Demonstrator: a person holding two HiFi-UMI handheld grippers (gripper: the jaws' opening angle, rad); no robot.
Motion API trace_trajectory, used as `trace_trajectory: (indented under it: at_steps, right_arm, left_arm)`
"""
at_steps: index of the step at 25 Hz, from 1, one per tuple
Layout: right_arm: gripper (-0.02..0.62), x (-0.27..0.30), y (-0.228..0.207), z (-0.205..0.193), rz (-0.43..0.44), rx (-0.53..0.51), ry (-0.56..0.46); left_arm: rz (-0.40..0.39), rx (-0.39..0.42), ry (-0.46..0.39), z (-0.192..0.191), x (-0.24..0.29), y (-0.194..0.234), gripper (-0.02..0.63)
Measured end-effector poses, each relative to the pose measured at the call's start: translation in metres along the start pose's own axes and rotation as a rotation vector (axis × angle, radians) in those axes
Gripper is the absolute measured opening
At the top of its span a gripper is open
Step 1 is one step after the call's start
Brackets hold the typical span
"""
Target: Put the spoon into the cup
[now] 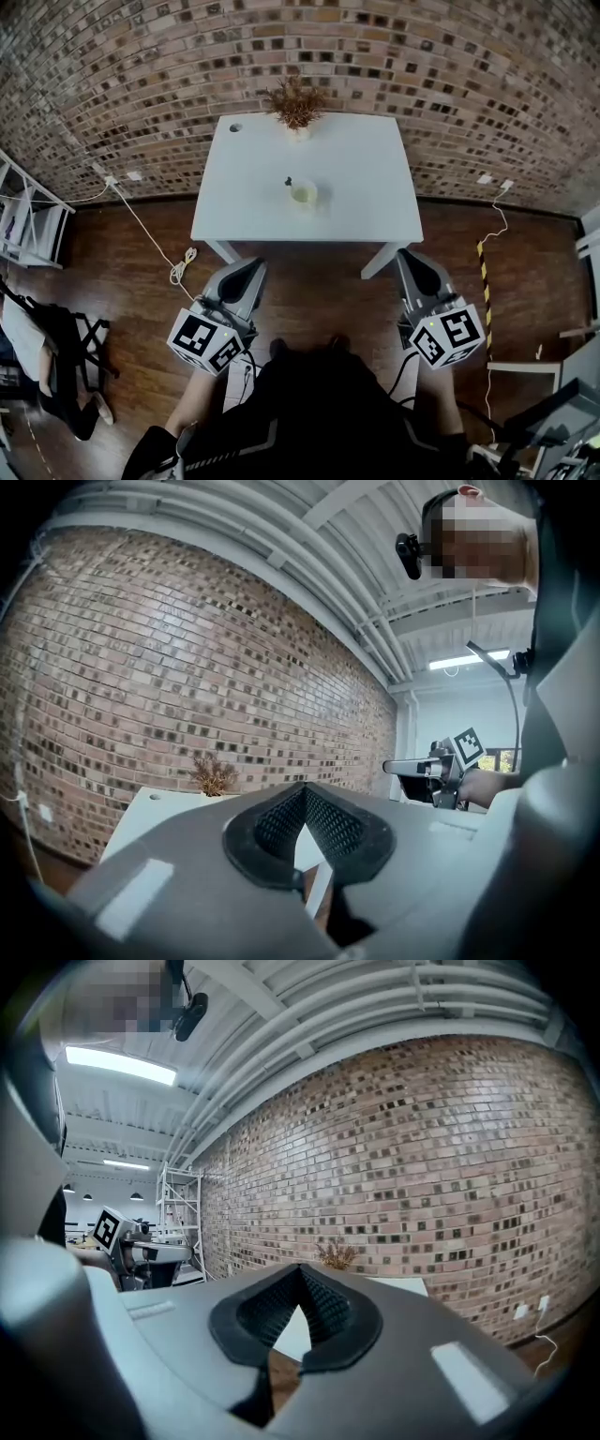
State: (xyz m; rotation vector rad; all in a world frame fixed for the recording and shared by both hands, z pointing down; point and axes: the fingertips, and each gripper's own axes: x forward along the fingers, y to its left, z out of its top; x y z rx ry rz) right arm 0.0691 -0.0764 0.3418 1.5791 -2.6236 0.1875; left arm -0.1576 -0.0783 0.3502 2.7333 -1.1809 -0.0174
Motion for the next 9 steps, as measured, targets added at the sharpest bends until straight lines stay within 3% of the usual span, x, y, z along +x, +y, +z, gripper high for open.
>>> trace_trajectory:
  at_steps: [9]
  right_arm:
    - [0.005, -0.012, 0.006, 0.004, 0.006, 0.002, -0.016]
  left_arm:
    - [0.029, -0.024, 0.007, 0.0, -0.012, -0.009, 0.003]
